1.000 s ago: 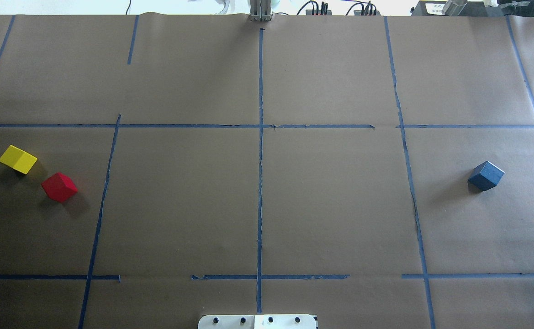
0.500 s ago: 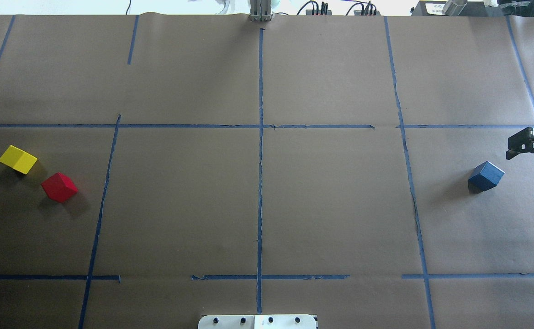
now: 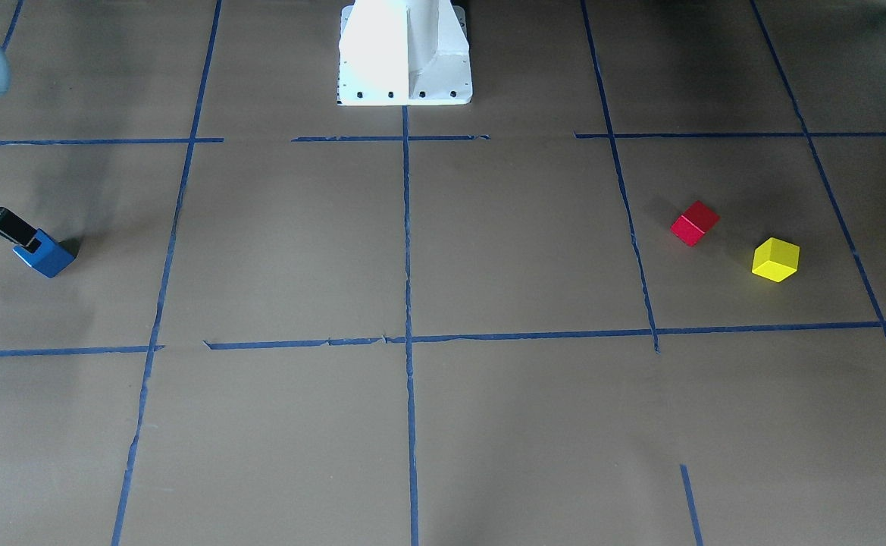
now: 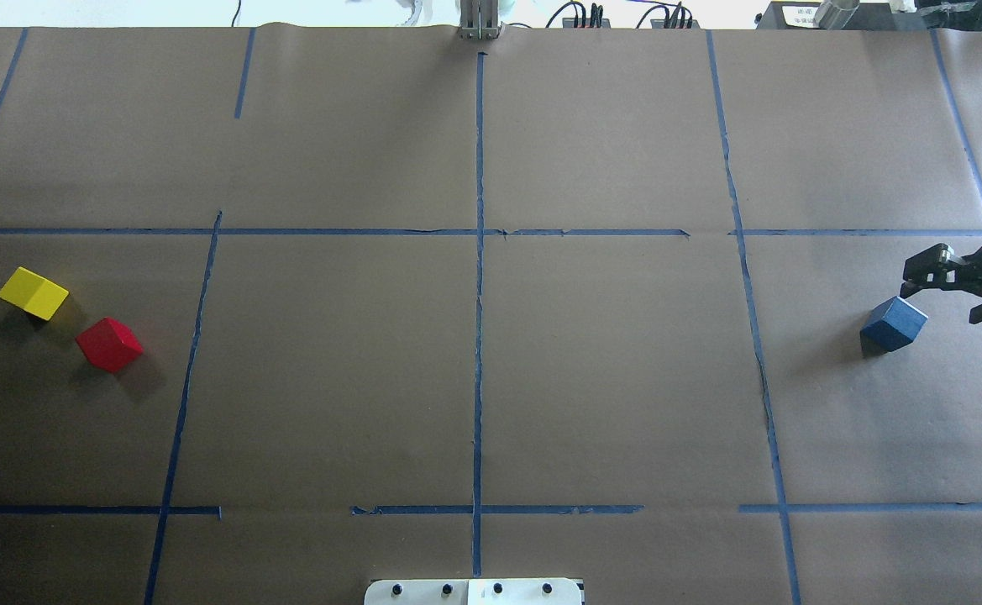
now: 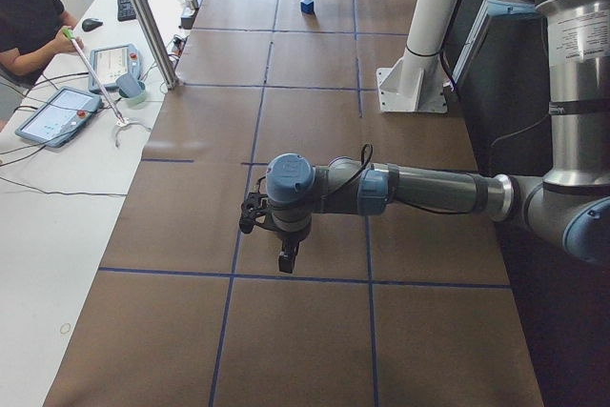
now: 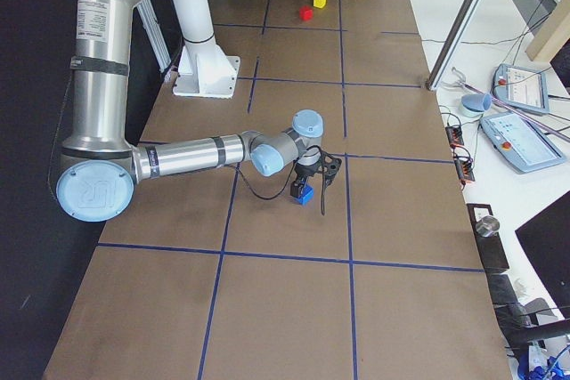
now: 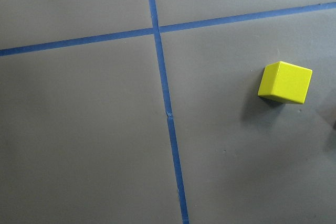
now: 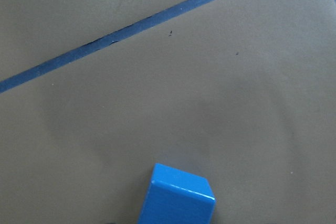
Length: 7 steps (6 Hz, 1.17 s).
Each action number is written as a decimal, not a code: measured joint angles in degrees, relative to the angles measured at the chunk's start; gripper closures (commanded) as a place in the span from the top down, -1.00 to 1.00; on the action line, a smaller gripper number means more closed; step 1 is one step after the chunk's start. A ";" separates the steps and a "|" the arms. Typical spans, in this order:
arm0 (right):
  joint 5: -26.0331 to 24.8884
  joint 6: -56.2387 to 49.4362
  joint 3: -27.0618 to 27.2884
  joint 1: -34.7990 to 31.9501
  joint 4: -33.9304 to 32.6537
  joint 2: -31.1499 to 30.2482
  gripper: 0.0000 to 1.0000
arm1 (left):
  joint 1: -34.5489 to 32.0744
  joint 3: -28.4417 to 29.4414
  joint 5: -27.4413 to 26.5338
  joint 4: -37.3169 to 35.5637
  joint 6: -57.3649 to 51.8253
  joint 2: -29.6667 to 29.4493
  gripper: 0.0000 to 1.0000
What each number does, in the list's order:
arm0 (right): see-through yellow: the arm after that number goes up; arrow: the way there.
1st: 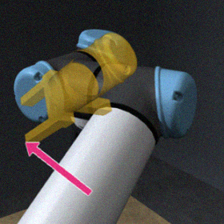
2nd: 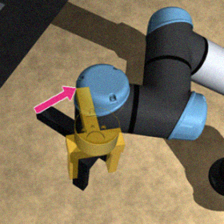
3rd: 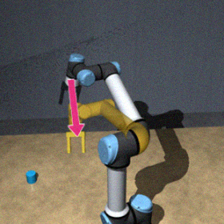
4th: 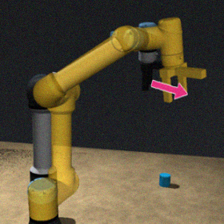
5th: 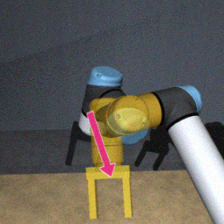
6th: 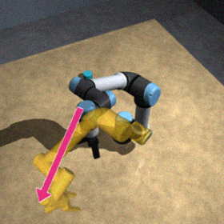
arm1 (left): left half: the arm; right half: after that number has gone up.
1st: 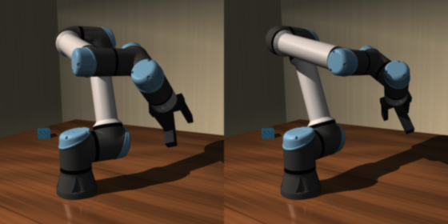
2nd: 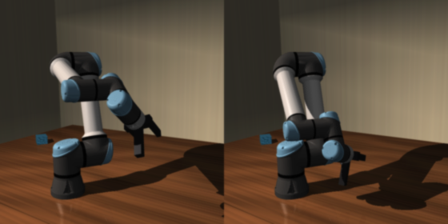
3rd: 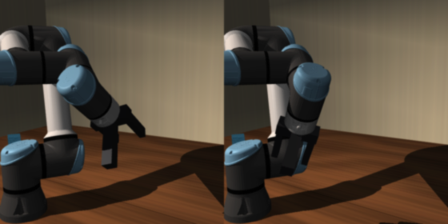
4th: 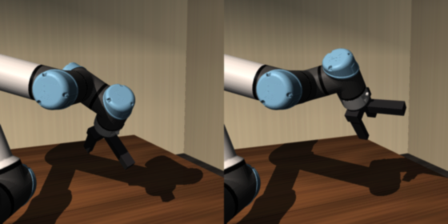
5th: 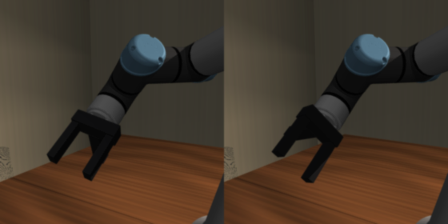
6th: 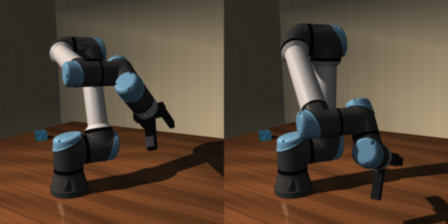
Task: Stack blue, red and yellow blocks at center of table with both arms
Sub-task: 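Lower the right gripper onto the blue cube and close on it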
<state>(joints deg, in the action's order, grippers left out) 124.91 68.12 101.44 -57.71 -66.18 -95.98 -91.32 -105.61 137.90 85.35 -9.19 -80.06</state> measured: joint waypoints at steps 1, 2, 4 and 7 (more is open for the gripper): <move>-0.11 1.15 -0.33 0.64 0.84 -0.09 0.99 | 0.00 -0.03 0.00 0.00 -0.03 0.00 1.00; -0.15 1.58 -0.57 1.28 1.07 -0.13 0.99 | 0.00 -0.03 0.00 -0.01 -0.04 0.00 1.00; -0.13 2.58 -1.57 2.75 1.18 0.02 0.99 | 0.00 -0.04 0.07 0.02 -0.04 -0.01 1.00; -0.36 2.93 -3.87 3.76 1.19 1.40 0.91 | 0.00 -0.44 0.09 0.00 -0.04 0.00 1.00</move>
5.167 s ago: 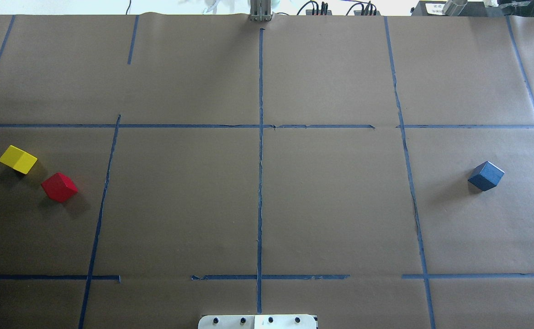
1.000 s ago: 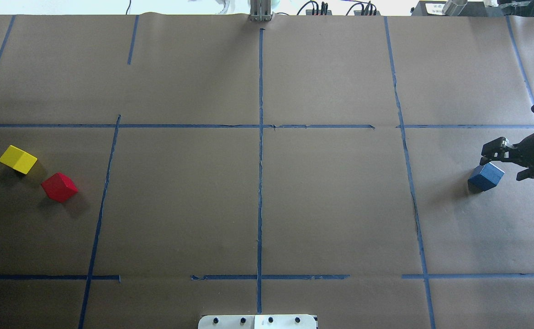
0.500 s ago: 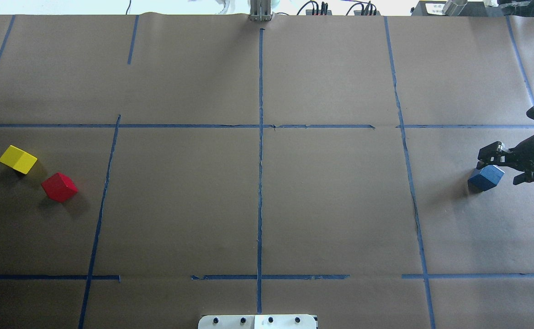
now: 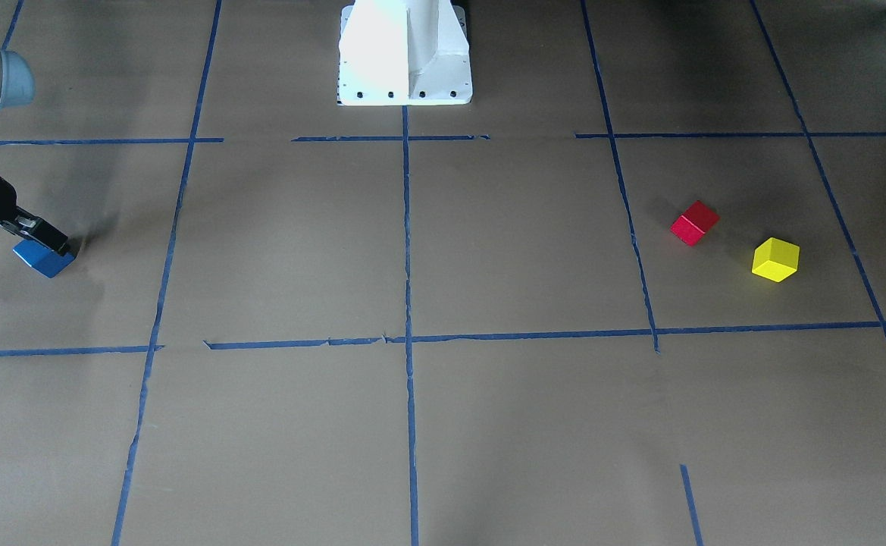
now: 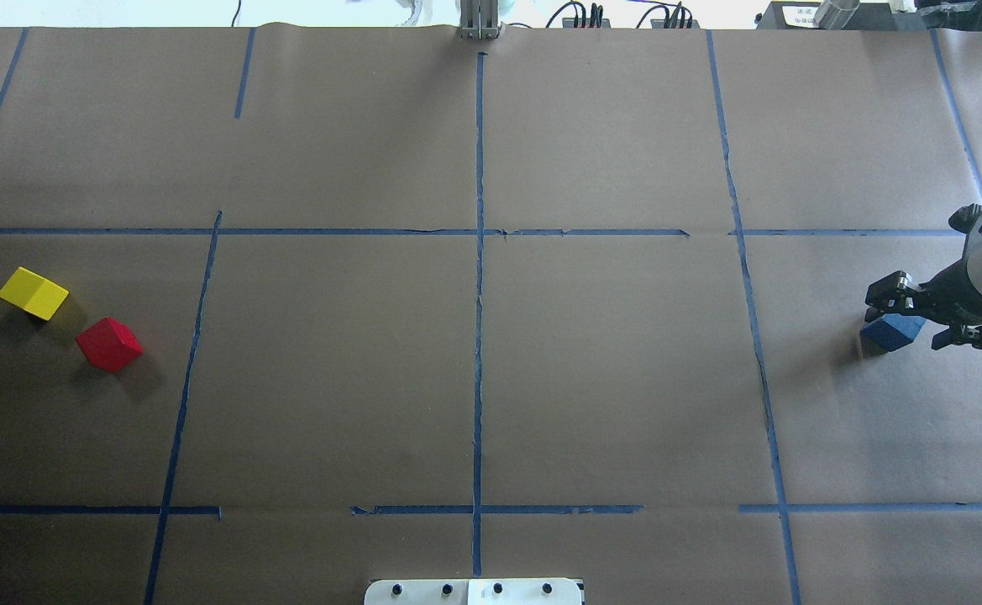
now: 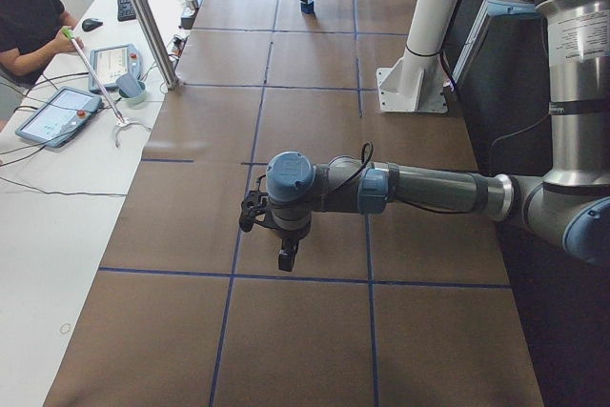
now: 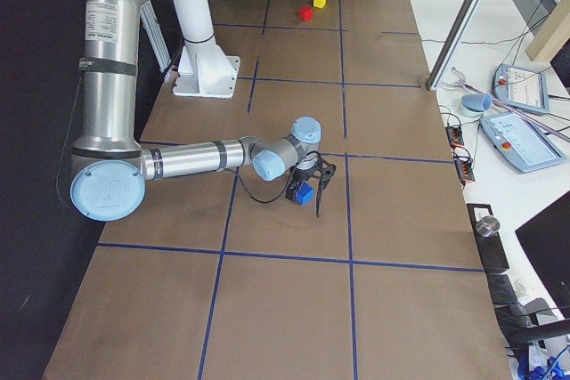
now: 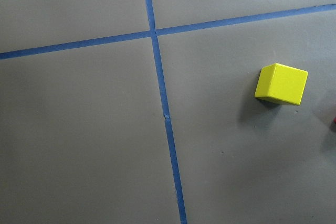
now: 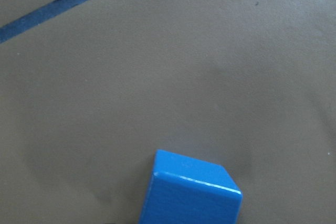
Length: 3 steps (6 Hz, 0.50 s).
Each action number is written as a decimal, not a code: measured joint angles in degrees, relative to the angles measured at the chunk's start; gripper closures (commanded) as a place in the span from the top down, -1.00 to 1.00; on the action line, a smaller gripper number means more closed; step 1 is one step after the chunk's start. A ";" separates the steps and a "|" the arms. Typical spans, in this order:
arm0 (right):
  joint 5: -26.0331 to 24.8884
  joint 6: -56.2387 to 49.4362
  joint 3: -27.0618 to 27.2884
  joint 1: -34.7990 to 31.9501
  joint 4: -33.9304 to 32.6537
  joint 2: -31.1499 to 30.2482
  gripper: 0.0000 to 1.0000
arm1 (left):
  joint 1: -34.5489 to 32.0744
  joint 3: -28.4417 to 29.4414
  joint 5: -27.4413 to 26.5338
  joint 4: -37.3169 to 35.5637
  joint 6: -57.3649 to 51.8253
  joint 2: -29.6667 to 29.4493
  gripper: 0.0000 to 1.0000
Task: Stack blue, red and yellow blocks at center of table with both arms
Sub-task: 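Lower the right gripper onto the blue cube and close on it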
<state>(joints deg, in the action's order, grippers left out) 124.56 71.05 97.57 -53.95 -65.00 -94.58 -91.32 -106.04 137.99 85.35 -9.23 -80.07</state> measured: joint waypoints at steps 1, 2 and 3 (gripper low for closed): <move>-0.09 0.01 -0.58 0.03 0.00 0.43 0.67 | -0.03 -0.08 0.00 0.00 0.00 0.00 1.00; -0.30 -0.02 -0.89 0.07 0.03 0.57 0.21 | -0.10 -0.44 0.00 -0.03 0.03 0.08 1.00; -0.49 0.02 -1.02 0.05 0.04 0.60 -0.73 | -0.12 -0.99 -0.02 -0.07 0.07 0.26 1.00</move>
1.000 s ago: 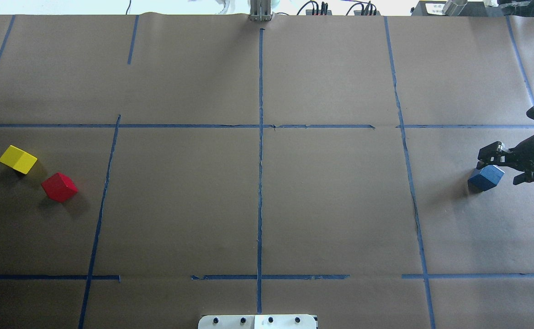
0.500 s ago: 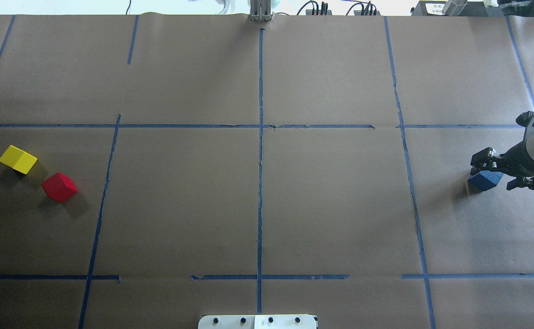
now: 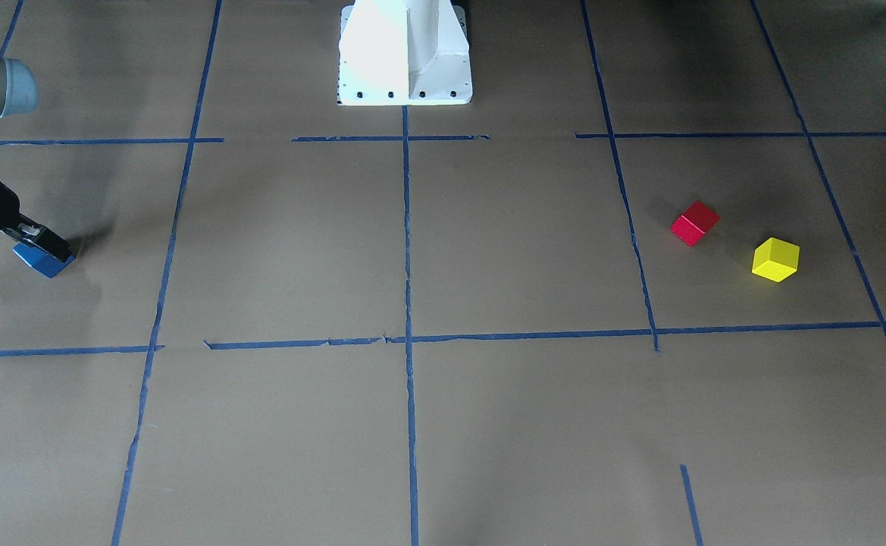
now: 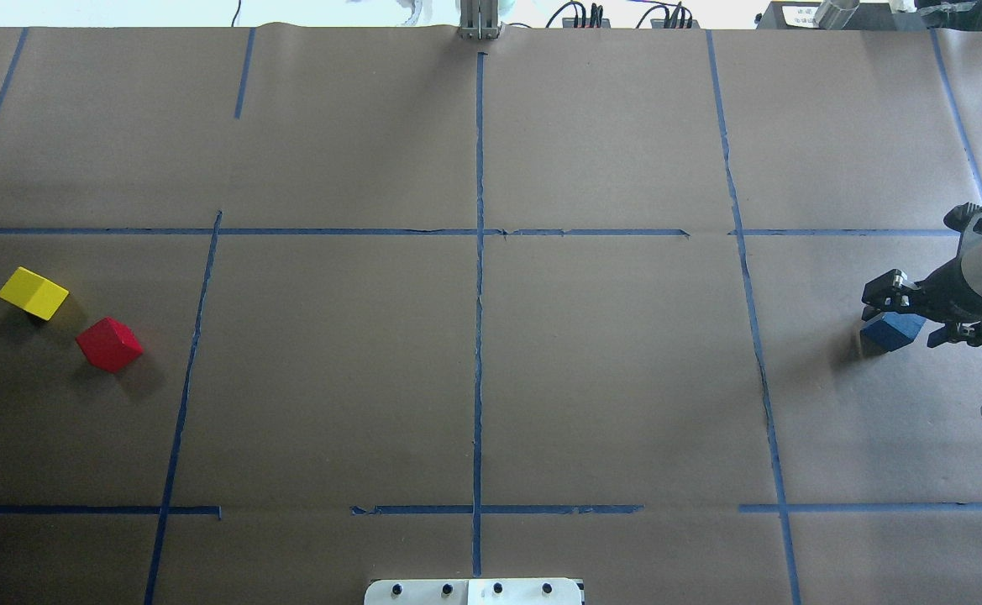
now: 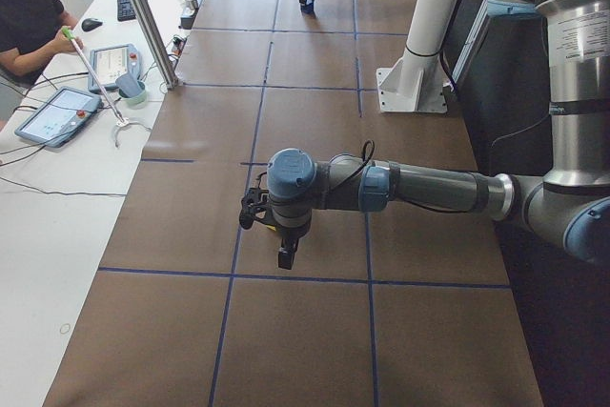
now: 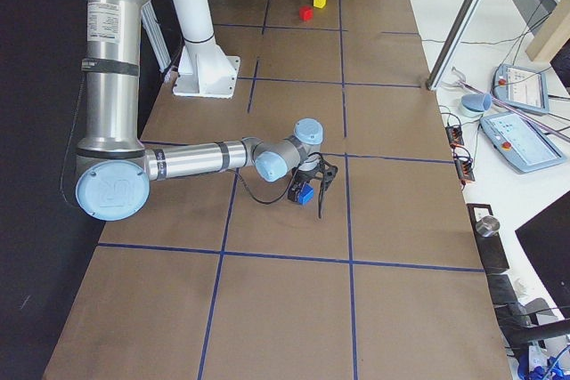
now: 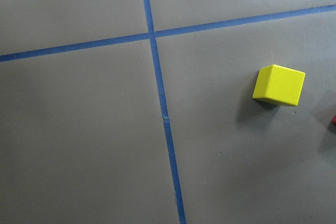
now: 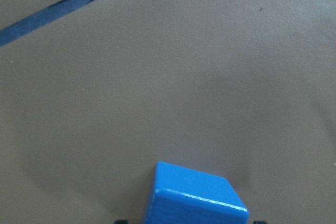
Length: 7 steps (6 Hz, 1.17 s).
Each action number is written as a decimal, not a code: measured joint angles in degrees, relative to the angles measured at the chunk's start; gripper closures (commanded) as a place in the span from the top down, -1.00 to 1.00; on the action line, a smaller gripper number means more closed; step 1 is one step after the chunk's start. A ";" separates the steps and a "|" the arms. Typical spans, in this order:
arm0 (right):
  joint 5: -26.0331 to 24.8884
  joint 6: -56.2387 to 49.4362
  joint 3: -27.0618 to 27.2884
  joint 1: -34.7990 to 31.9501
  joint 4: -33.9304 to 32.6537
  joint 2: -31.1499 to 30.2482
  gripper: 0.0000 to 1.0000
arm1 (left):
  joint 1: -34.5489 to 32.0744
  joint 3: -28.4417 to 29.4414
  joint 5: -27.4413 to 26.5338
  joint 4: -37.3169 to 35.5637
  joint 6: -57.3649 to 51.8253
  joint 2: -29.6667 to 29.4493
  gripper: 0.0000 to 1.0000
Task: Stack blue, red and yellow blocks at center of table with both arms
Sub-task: 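Lower the right gripper onto the blue cube and close on it, then carry the blue cube with the right gripper to the table center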
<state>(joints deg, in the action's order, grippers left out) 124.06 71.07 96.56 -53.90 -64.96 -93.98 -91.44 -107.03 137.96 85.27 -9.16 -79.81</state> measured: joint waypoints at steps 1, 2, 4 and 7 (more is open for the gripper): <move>-0.07 0.08 -0.01 -0.04 0.00 0.05 -1.00 | -0.01 -0.32 -0.02 -0.01 -0.01 0.11 1.00; 0.02 0.11 0.47 -0.41 -0.02 0.23 -1.00 | -0.04 -0.48 0.01 -0.02 -0.02 0.19 1.00; 0.31 0.12 3.61 -1.05 -4.09 6.47 -1.00 | -0.04 -0.68 0.02 0.01 -0.05 0.26 1.00; 0.31 2.81 3.75 7.45 -15.67 27.26 -0.99 | 0.01 -0.49 -0.04 0.15 -0.28 0.32 1.00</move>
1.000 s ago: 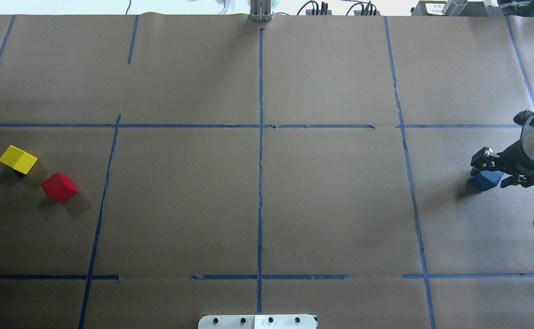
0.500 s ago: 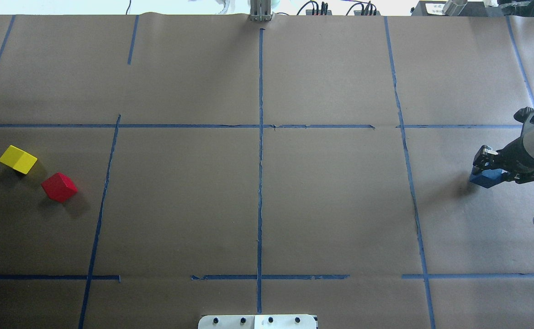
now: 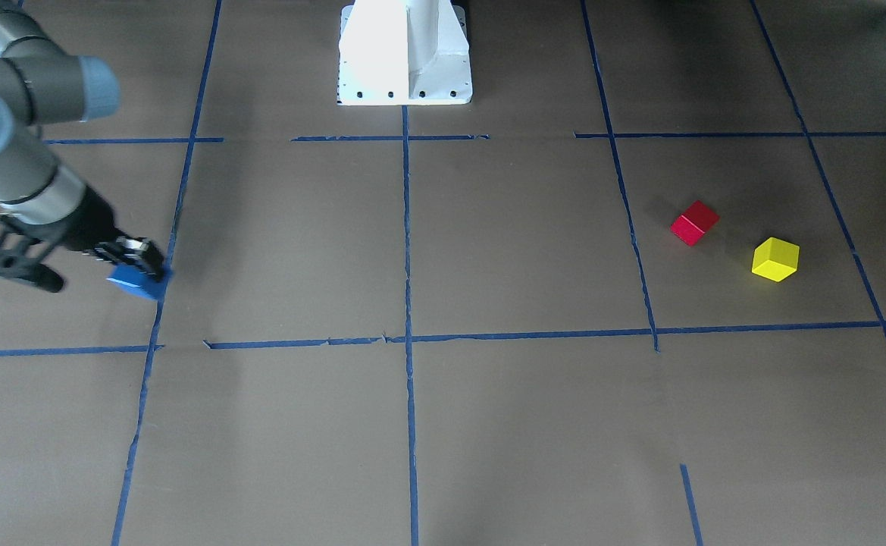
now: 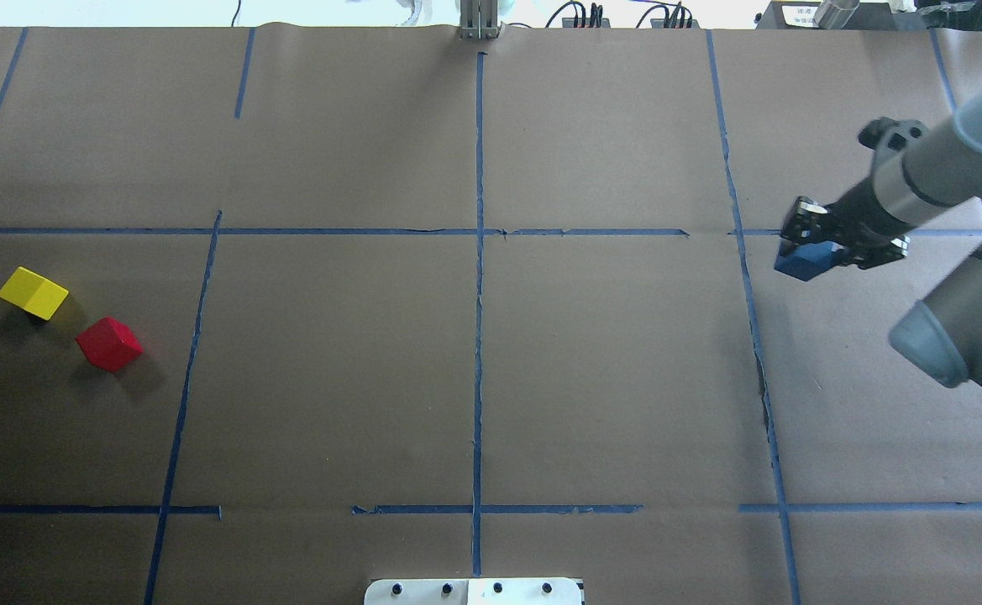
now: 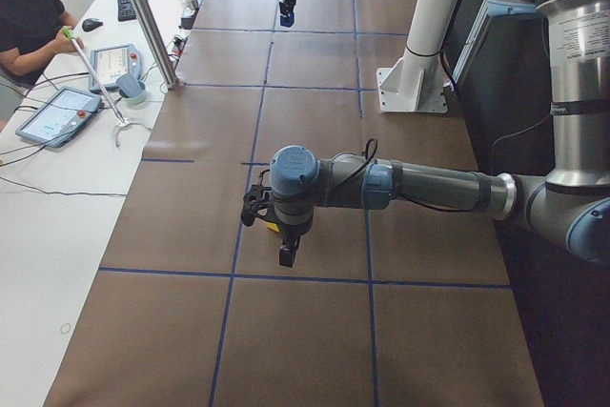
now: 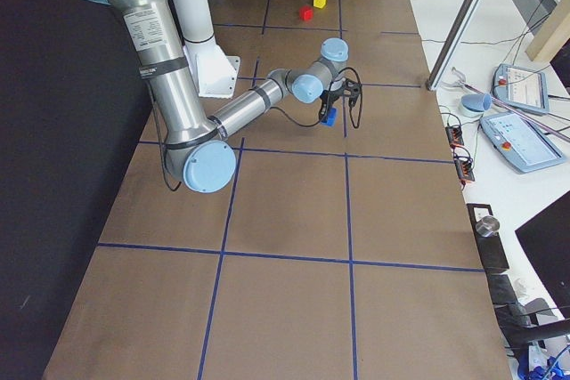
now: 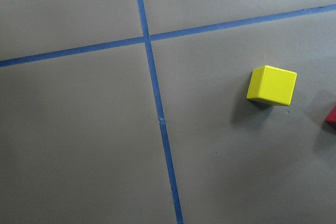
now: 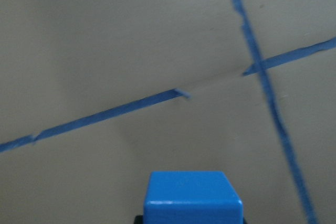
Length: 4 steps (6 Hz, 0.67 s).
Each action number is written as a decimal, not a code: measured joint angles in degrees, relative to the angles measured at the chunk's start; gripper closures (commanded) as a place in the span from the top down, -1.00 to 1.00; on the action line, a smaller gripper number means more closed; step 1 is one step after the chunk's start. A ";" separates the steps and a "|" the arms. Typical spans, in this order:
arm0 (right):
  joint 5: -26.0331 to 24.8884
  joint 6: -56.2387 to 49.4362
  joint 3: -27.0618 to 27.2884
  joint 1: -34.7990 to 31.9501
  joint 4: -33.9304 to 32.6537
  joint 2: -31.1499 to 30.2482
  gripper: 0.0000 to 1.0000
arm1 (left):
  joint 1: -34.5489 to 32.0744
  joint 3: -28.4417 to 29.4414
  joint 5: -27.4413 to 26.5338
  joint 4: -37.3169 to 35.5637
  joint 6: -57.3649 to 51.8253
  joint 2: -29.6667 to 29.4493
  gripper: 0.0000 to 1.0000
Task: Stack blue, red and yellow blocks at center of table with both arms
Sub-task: 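Carry the blue cube with the right gripper to the table center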
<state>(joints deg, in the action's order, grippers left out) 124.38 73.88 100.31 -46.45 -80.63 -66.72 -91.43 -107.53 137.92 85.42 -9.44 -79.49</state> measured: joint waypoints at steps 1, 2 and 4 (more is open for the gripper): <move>-0.77 1.02 -0.75 3.93 -0.56 3.92 -0.97 | 0.02 -0.02 -0.04 0.01 0.11 -0.03 1.00; -2.85 2.21 -3.00 7.52 -0.70 8.21 -0.96 | 0.06 -0.05 -0.06 -0.02 0.17 -0.02 1.00; -7.33 6.00 -13.37 12.53 -0.38 19.33 -0.92 | 0.05 -0.12 -0.03 -0.01 0.16 0.03 1.00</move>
<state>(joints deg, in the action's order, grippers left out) 117.05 79.87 86.94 -33.92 -81.01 -47.40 -91.38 -107.64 137.90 85.41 -9.27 -79.46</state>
